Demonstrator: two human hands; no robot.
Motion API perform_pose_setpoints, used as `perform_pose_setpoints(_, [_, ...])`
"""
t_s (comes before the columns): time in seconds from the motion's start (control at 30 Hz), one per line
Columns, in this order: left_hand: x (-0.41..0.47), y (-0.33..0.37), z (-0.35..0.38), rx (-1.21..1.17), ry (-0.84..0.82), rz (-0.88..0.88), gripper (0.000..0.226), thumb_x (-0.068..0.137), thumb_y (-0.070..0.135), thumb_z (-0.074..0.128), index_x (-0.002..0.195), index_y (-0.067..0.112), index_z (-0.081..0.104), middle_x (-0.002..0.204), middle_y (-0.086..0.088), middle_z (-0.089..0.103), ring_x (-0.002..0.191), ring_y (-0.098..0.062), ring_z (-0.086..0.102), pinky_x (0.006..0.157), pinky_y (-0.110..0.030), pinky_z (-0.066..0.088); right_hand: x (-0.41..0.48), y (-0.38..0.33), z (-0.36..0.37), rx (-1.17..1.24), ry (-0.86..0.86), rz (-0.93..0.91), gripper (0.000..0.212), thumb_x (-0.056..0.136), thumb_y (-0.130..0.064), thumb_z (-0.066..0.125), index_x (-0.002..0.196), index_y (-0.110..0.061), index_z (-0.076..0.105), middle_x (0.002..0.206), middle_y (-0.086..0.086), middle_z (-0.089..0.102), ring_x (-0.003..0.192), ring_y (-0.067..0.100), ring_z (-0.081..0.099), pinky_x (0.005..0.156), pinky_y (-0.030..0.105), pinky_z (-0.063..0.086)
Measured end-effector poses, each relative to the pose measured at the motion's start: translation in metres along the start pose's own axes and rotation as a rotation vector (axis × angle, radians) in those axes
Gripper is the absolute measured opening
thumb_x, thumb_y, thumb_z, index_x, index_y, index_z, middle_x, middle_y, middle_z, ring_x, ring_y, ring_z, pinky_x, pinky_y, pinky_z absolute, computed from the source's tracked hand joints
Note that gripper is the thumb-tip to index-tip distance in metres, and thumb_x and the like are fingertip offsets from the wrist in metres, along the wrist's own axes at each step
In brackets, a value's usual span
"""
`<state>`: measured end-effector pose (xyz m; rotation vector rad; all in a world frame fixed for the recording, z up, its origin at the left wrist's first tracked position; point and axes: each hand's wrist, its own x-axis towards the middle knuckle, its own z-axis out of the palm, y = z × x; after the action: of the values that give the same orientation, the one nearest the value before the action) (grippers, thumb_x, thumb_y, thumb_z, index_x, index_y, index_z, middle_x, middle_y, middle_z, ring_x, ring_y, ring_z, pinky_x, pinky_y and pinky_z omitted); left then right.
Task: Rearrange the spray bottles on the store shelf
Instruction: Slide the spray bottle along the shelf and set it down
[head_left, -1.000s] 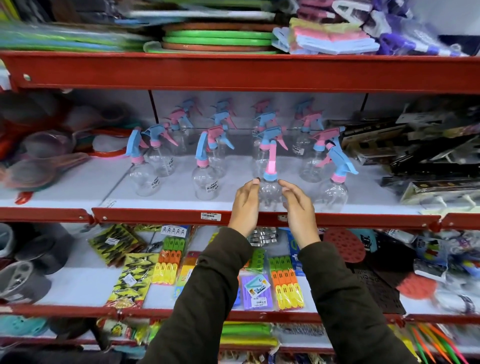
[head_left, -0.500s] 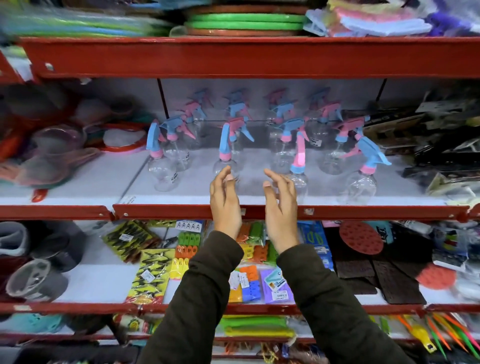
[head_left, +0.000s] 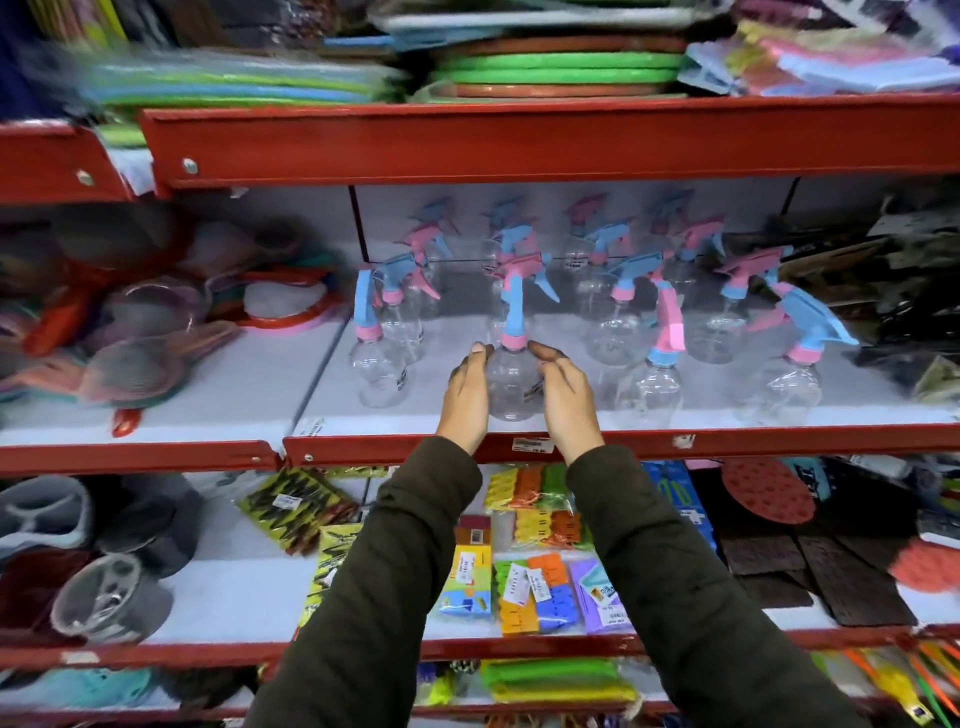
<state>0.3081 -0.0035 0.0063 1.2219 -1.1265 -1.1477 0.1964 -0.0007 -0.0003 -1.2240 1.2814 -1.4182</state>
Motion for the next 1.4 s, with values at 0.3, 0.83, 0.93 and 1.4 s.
perform_pose_setpoints(0.3, [-0.03, -0.006, -0.006, 0.016, -0.083, 0.034, 0.038, 0.101, 0.048, 0.031, 0.114, 0.033, 0.064, 0.123, 0.007, 0.066, 0.119, -0.014, 0.059, 0.112, -0.035, 0.04, -0.029, 0.009, -0.011, -0.066, 0.027, -0.075, 0.039, 0.102, -0.013, 0.036, 0.131, -0.017, 0.062, 0.134, 0.001, 0.064, 0.127, 0.021, 0.059, 0.114, 0.049, 0.045])
perform_pose_setpoints(0.83, [-0.046, -0.016, -0.082, -0.05, 0.268, 0.266, 0.039, 0.102, 0.038, 0.04, 0.136, 0.024, 0.054, 0.146, 0.001, 0.047, 0.135, -0.01, 0.045, 0.119, -0.037, 0.033, -0.085, 0.006, 0.057, 0.028, 0.078, -0.261, 0.024, 0.097, -0.03, 0.05, 0.114, -0.031, 0.066, 0.126, -0.001, 0.065, 0.117, 0.007, 0.061, 0.1, 0.028, 0.049])
perform_pose_setpoints(0.93, [-0.034, -0.014, -0.11, 0.03, 0.367, 0.26, 0.043, 0.103, 0.039, 0.036, 0.142, 0.026, 0.047, 0.151, -0.003, 0.036, 0.128, -0.005, 0.037, 0.109, -0.024, 0.026, -0.066, 0.006, 0.092, 0.005, -0.087, -0.193, 0.031, 0.101, -0.025, 0.047, 0.128, -0.022, 0.062, 0.136, 0.003, 0.06, 0.121, 0.004, 0.057, 0.107, 0.025, 0.046])
perform_pose_setpoints(1.4, [0.004, 0.012, -0.145, -0.04, 0.108, -0.009, 0.047, 0.103, 0.041, 0.025, 0.096, 0.02, 0.066, 0.108, -0.007, 0.072, 0.107, -0.022, 0.066, 0.107, -0.041, 0.046, -0.01, 0.0, 0.151, -0.053, -0.187, 0.058, 0.044, 0.098, -0.037, 0.039, 0.13, -0.02, 0.064, 0.138, 0.01, 0.065, 0.128, 0.029, 0.059, 0.113, 0.048, 0.045])
